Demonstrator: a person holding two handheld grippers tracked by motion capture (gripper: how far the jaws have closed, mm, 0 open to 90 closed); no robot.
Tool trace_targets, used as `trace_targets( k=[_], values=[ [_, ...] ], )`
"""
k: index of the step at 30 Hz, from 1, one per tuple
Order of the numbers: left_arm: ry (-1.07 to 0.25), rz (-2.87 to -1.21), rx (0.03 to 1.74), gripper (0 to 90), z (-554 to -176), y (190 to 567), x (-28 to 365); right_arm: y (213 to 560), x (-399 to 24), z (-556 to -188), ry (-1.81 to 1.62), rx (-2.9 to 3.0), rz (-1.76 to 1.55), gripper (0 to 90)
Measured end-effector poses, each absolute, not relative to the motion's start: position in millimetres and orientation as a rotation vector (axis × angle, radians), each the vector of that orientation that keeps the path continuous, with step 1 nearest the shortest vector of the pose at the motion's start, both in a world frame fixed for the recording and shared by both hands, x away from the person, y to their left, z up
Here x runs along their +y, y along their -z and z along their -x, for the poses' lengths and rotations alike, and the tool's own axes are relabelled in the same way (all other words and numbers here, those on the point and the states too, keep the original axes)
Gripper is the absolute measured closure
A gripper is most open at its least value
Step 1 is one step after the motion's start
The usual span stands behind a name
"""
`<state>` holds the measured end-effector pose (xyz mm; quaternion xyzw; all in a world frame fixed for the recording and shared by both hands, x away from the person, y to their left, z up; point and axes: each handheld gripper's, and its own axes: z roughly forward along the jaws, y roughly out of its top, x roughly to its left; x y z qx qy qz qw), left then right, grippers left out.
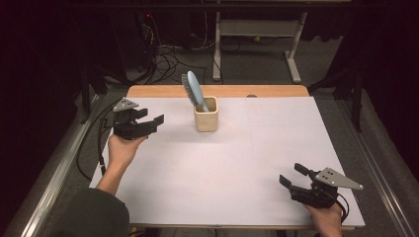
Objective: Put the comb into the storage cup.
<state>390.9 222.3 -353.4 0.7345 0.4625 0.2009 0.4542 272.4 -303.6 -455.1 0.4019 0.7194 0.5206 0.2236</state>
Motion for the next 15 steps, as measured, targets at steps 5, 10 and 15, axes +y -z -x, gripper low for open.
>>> trace_targets(
  k=[5, 10, 15],
  values=[
    [-0.499, -1.814, 1.134, 31.6, -386.8, 353.7, 222.7, 455.0, -303.7, -272.1, -1.436, 1.982, -1.107, 26.3],
    [-0.495, -1.823, 1.136, 31.6, -382.5, 355.0, 223.3, 454.7, -304.5, -272.0, -1.447, 1.977, -1.104, 26.3],
    [-0.496, -1.824, 1.129, 31.7, -378.2, 356.7, 224.1, 454.7, -304.2, -272.0, -1.444, 1.979, -1.101, 26.3]
  ],
)
